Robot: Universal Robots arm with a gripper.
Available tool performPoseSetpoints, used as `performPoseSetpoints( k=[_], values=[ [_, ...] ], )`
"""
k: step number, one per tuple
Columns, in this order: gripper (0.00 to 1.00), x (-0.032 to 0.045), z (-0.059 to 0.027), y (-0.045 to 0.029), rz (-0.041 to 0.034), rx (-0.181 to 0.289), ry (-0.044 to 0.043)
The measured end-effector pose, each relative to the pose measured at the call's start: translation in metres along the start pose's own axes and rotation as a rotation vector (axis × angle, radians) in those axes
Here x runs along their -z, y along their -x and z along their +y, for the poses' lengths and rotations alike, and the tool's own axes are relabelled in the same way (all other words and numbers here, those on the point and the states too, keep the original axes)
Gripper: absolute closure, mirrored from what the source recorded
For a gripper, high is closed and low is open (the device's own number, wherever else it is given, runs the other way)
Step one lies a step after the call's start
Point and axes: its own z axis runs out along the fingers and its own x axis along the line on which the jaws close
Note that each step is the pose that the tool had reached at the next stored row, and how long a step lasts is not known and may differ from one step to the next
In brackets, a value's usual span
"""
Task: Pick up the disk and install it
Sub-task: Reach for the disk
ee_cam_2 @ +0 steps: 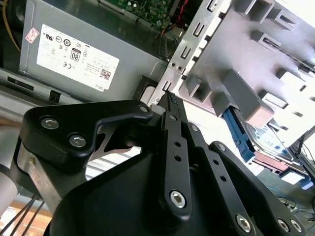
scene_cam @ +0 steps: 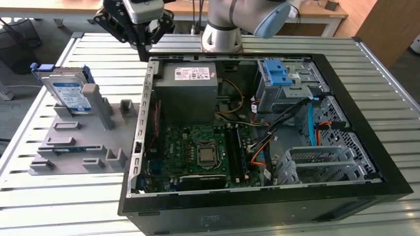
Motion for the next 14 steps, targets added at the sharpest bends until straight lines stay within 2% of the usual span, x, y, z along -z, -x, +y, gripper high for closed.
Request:
performPoseSetpoints(
  k=[8,14],
  values=[
    [0.89,0.0000,0.0000,-0.0005,0.0000,0.000,0.0000],
    [0.89,0.0000,0.0001,-0.0040,0.0000,0.000,0.0000]
  ],
)
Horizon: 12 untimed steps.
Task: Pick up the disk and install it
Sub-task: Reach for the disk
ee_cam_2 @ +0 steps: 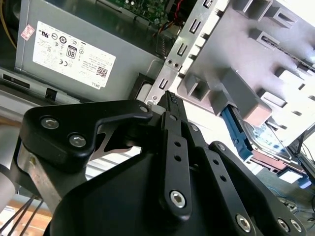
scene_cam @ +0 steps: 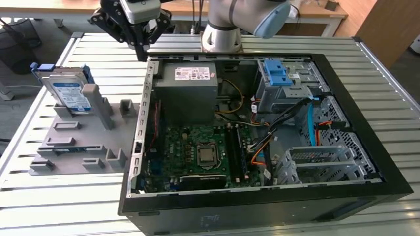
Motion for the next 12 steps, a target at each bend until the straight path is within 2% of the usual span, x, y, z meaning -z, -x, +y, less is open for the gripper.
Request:
performPoseSetpoints(
  k=[12],
  values=[
    [0.89,-0.0002,0.0038,-0.0163,0.0001,0.000,-0.0001]
  ],
)
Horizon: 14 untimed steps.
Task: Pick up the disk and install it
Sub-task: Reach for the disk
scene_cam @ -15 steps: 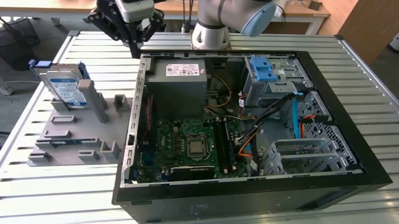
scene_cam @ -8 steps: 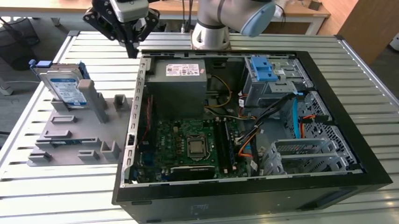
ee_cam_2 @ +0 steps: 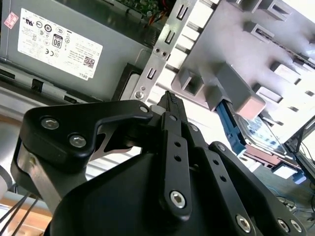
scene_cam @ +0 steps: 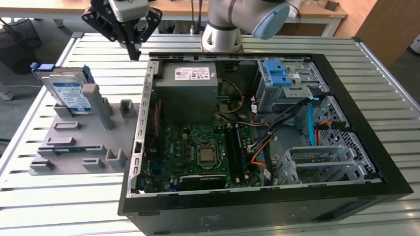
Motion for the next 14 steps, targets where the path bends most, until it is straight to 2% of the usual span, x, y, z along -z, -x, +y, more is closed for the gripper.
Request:
performPoseSetpoints(
  k=[11,14],
  values=[
    [0.89,-0.0005,0.0015,-0.0261,0.0002,0.000,0.0000],
    [0.89,-0.0008,0.0014,-0.0306,0.0002,0.000,0.0001]
  ],
)
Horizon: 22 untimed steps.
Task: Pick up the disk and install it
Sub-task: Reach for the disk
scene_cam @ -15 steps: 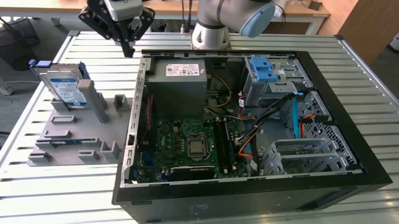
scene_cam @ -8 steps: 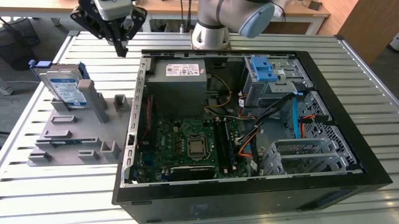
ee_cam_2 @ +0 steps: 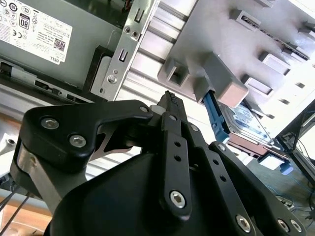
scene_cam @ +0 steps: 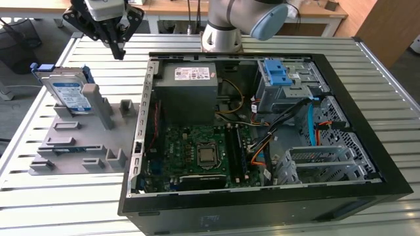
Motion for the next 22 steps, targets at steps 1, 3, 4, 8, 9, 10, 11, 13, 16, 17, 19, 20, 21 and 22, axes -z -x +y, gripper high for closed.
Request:
performPoseSetpoints(
  k=[1,3,4,8,9,10,11,13,16,17,19,20,21,22],
  values=[
    [0.89,0.0000,0.0000,-0.0005,0.0001,0.000,-0.0001],
    [0.89,0.0000,0.0000,-0.0005,0.0001,0.000,-0.0001],
    [0.89,0.0000,0.0000,-0.0006,0.0001,0.000,-0.0001],
    [0.89,0.0000,-0.0001,-0.0008,0.0001,0.000,0.0000],
    [0.89,0.0000,-0.0001,-0.0013,0.0000,0.000,0.0000],
    [0.89,0.0001,-0.0002,-0.0019,0.0001,0.000,-0.0001],
    [0.89,0.0001,-0.0002,-0.0025,0.0002,0.000,-0.0002],
    [0.89,0.0000,-0.0003,-0.0044,0.0001,0.000,-0.0001],
    [0.89,-0.0001,-0.0005,-0.0073,0.0001,0.000,-0.0001],
    [0.89,-0.0001,-0.0006,-0.0085,0.0001,0.000,-0.0001],
    [0.89,-0.0001,-0.0007,-0.0108,0.0001,0.000,-0.0001],
    [0.89,-0.0001,-0.0008,-0.0122,0.0001,0.000,-0.0001],
    [0.89,-0.0001,-0.0009,-0.0138,0.0001,0.000,-0.0001],
    [0.89,-0.0002,-0.0009,-0.0151,0.0000,0.000,-0.0001]
  ],
)
